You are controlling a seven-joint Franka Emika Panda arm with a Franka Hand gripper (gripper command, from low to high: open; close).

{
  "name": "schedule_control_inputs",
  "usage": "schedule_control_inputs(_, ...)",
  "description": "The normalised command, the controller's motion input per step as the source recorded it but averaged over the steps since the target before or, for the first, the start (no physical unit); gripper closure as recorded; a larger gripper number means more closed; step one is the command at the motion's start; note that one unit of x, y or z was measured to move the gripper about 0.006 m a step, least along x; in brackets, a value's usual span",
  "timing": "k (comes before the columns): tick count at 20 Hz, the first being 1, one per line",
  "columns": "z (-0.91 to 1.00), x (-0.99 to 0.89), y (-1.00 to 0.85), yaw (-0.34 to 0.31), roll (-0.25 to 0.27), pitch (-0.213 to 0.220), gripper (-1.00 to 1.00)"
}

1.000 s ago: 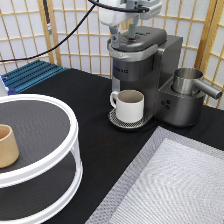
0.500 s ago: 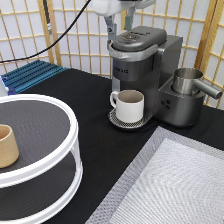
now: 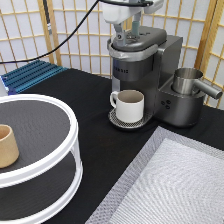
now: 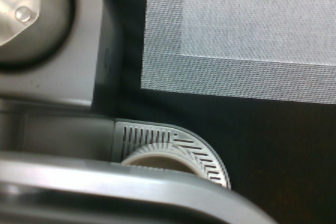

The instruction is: Make coffee

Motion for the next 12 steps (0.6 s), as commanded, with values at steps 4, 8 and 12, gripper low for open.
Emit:
schedule_control_inputs(4,-0.07,-0.8,0.0,0.032,-0.073,-0.083,-1.0)
schedule_control_inputs(8,0.15,-0.56,-0.07,0.022,-0.053,-0.125,-1.0)
schedule_control_inputs(12,0.0,-0.29,-0.17,0.017,-0.006,-0.121,-1.0)
